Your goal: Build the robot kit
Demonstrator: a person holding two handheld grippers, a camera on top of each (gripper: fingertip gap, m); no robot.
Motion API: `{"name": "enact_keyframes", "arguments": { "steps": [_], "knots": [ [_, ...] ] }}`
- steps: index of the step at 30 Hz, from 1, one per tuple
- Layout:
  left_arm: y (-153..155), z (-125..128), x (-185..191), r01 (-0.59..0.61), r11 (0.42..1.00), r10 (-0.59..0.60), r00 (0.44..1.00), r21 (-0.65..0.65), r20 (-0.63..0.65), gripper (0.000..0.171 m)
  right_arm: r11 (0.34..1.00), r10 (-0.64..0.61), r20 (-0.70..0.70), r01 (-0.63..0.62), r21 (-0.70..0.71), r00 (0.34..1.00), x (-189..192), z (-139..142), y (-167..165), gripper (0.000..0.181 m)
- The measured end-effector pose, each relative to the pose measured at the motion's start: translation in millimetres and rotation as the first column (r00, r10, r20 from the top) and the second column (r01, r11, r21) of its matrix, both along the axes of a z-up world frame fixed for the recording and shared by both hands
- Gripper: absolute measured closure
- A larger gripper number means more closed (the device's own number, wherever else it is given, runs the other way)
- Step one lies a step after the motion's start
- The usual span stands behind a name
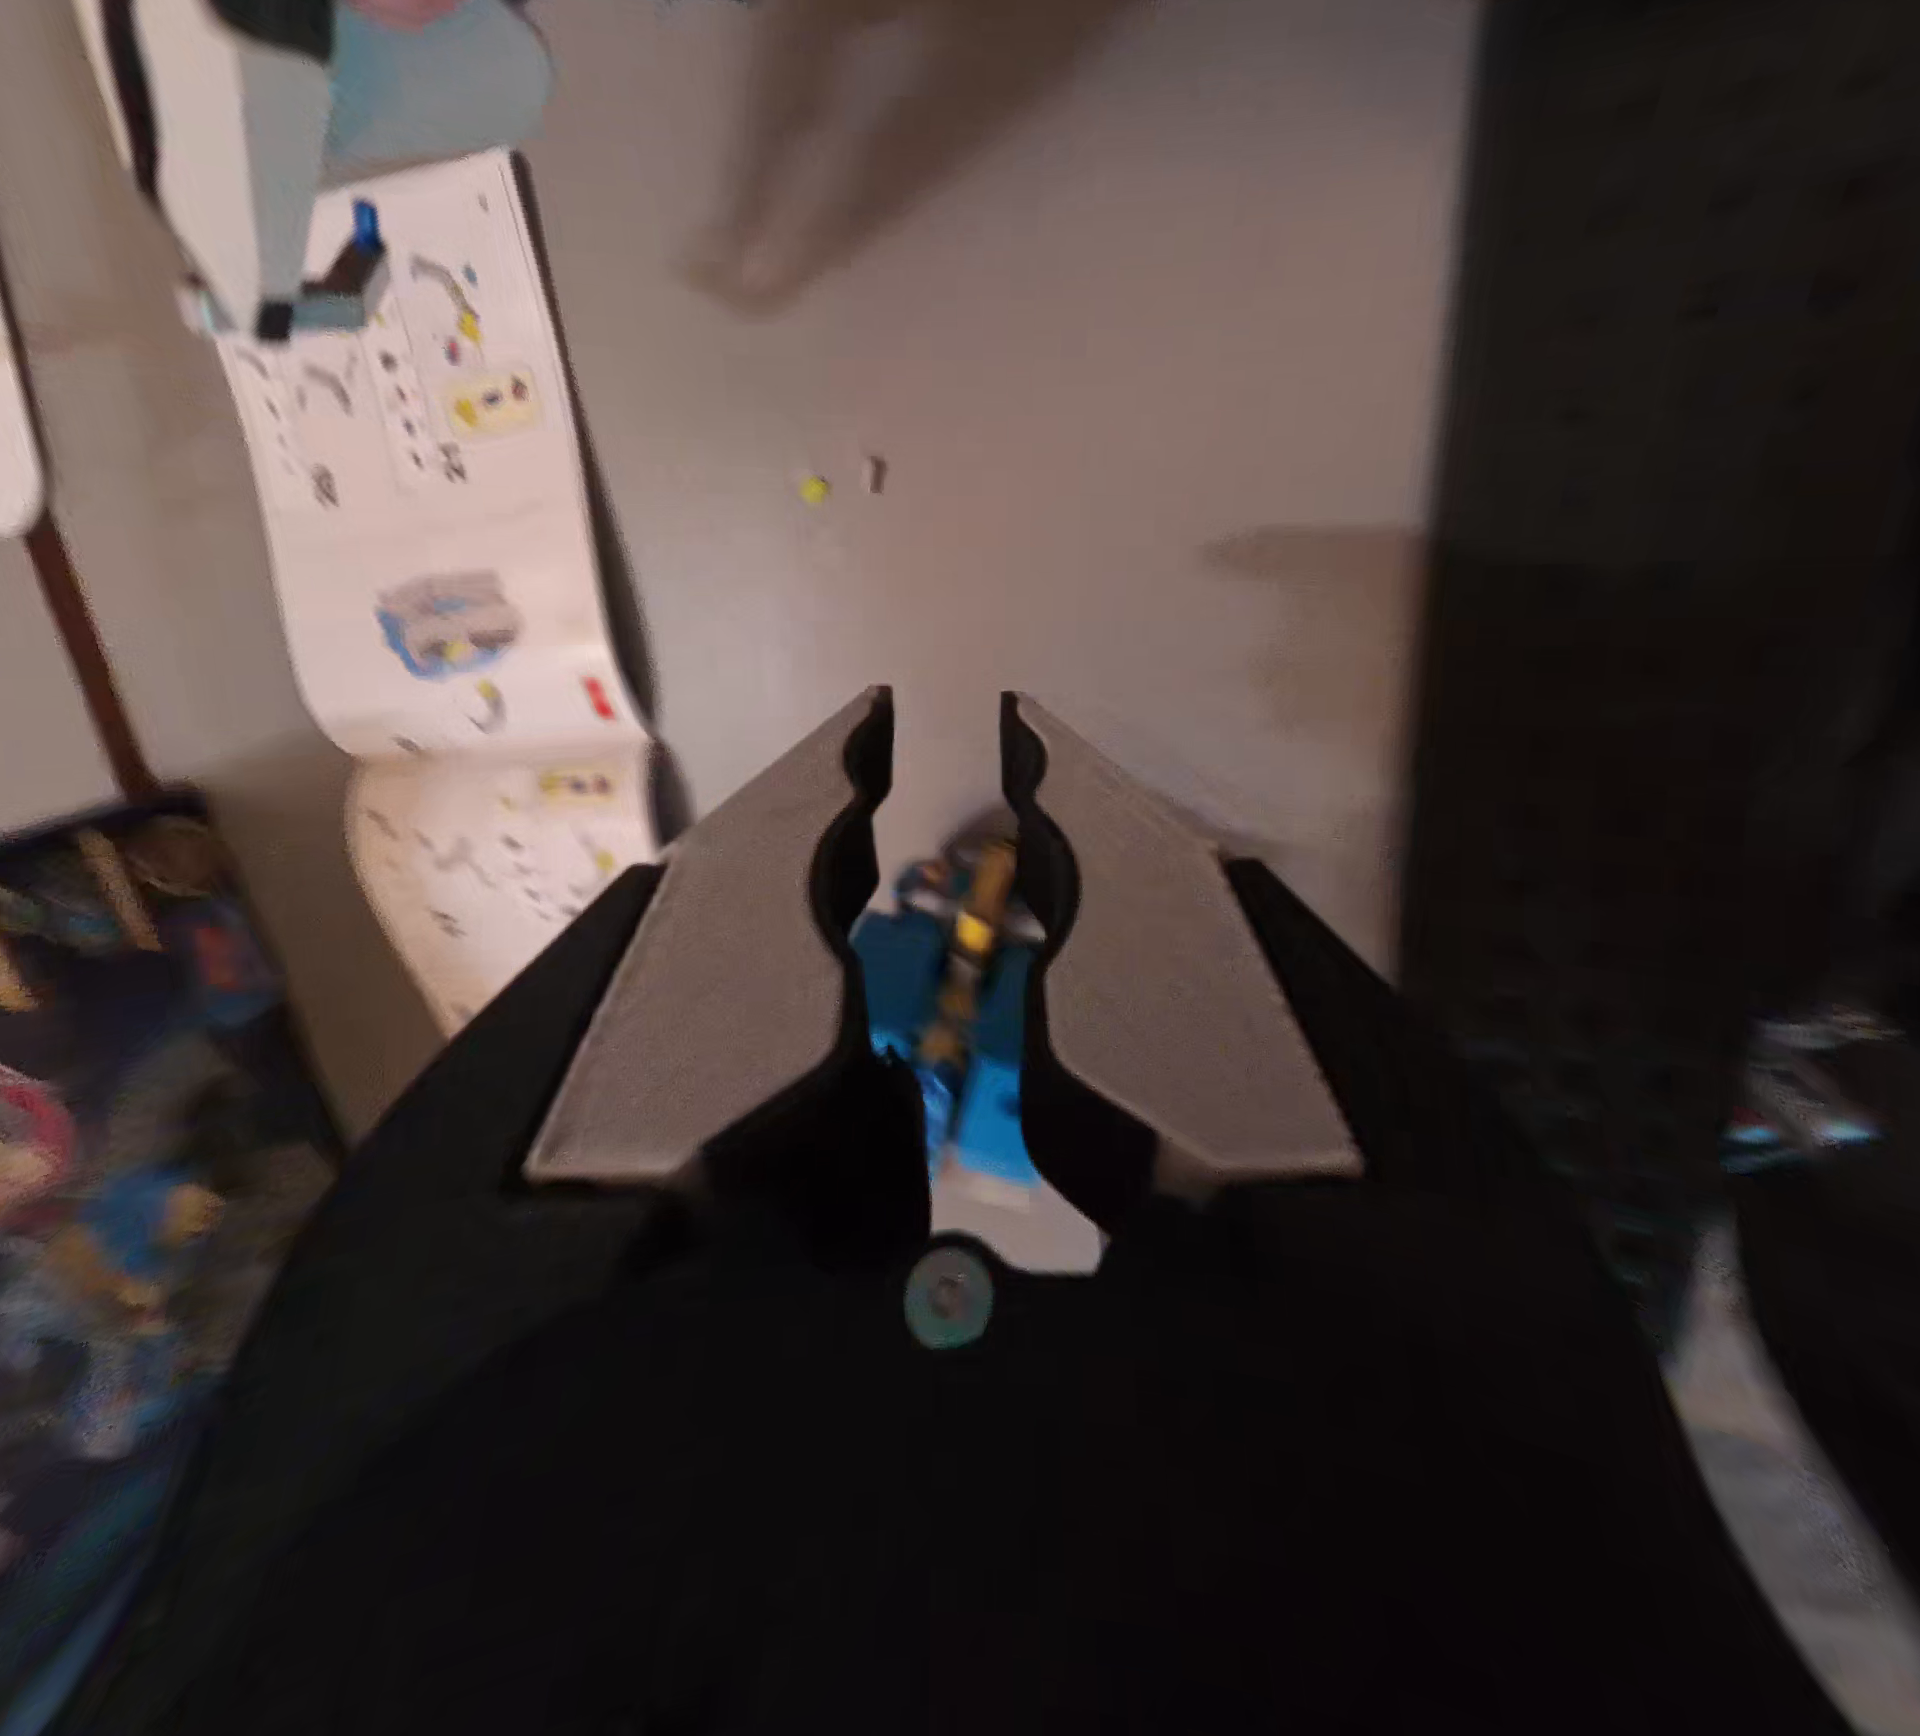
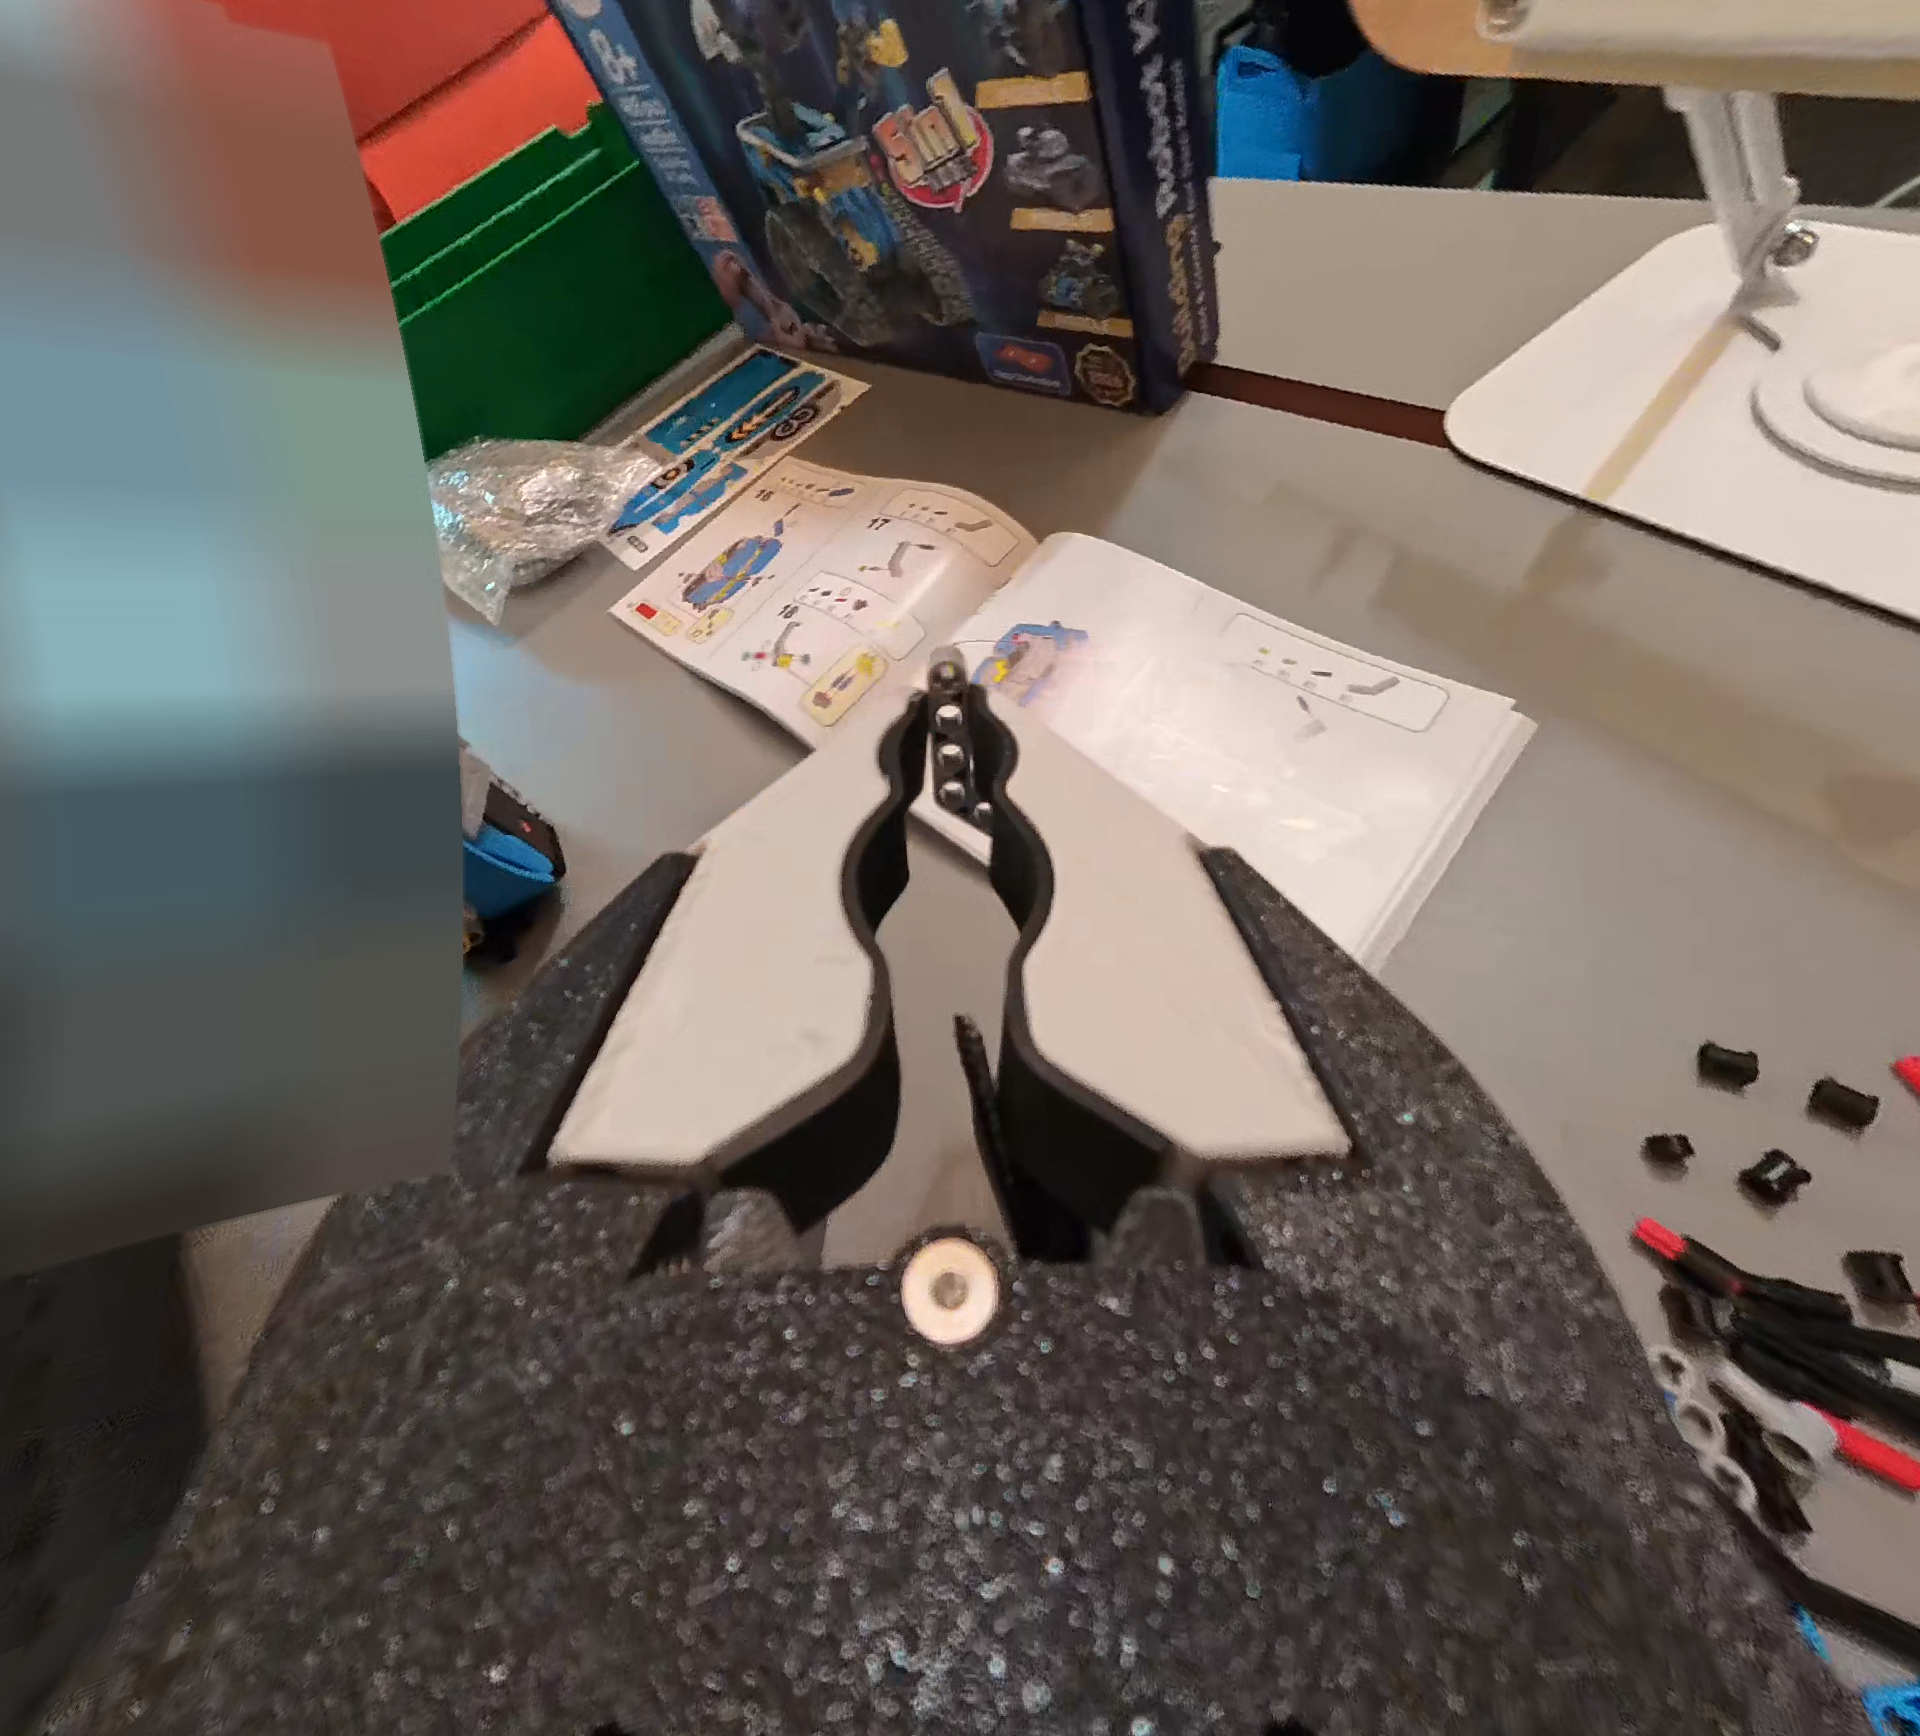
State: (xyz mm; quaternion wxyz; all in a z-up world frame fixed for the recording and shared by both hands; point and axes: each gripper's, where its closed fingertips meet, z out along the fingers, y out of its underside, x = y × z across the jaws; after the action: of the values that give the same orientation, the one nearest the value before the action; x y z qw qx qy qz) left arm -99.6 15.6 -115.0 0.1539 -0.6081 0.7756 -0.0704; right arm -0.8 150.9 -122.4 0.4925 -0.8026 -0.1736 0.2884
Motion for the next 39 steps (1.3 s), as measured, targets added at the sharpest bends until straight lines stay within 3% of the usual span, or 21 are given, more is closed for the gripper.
{"name": "enact_keyframes", "arguments": {
  "steps": [2,3,5,9,21,29,31,33,34,36,38,39],
  "knots": [
    [11.3,-23.1,20.7,0.092,0.994,-0.084,0.990,0.061,-0.117,0.152,0.999,-0.046,-0.033,0.045,-0.012,0.998,13.5,-2.2,5.1,0.174],
    [11.9,-36.2,27.2,0.116,0.993,-0.108,0.979,0.033,-0.173,0.151,0.997,-0.073,-0.051,0.072,-0.017,0.996,21.6,-2.6,7.7,0.175],
    [11.2,-59.3,36.1,0.118,0.992,-0.124,0.957,-0.039,-0.262,0.151,0.992,-0.127,-0.081,0.126,-0.013,0.989,37.9,0.2,11.7,0.174],
    [22.8,-85.3,56.3,0.078,0.995,-0.092,0.940,-0.053,-0.328,0.152,0.984,-0.173,-0.143,0.176,0.007,0.975,56.8,10.8,13.3,0.174],
    [35.4,-118.6,56.8,0.040,0.997,-0.066,0.907,-0.071,-0.416,0.161,0.981,-0.185,-0.265,0.192,0.001,0.946,75.5,26.8,13.4,0.174],
    [35.1,-117.3,58.1,0.010,0.989,-0.062,0.933,-0.146,-0.355,0.167,0.985,-0.167,-0.268,0.172,-0.004,0.949,72.1,25.8,12.2,0.174],
    [26.6,-97.2,68.4,-0.030,0.979,-0.017,0.974,-0.201,-0.227,0.167,0.985,-0.163,-0.265,0.172,0.008,0.950,73.3,27.7,11.4,0.174],
    [20.3,-50.7,87.4,-0.083,0.951,0.092,0.996,-0.297,0.017,0.167,0.986,-0.123,-0.306,0.151,0.068,0.944,71.7,42.0,8.1,0.175],
    [19.8,-19.1,94.7,-0.091,0.931,0.156,0.975,-0.353,0.159,0.167,0.984,-0.081,-0.343,0.129,0.121,0.936,68.7,55.4,4.1,0.175],
    [22.8,49.2,97.1,-0.057,0.882,0.282,0.860,-0.468,0.426,0.167,0.957,0.062,-0.384,0.053,0.284,0.921,54.6,90.0,-12.9,0.175],
    [24.5,105.3,83.6,0.034,0.828,0.383,0.694,-0.560,0.609,0.167,0.864,0.241,-0.322,-0.051,0.501,0.916,28.3,126.8,-44.9,0.175],
    [26.2,120.9,74.1,0.062,0.799,0.436,0.625,-0.598,0.648,0.167,0.802,0.293,-0.242,-0.100,0.588,0.925,12.7,138.6,-61.3,0.176]
  ]
}}
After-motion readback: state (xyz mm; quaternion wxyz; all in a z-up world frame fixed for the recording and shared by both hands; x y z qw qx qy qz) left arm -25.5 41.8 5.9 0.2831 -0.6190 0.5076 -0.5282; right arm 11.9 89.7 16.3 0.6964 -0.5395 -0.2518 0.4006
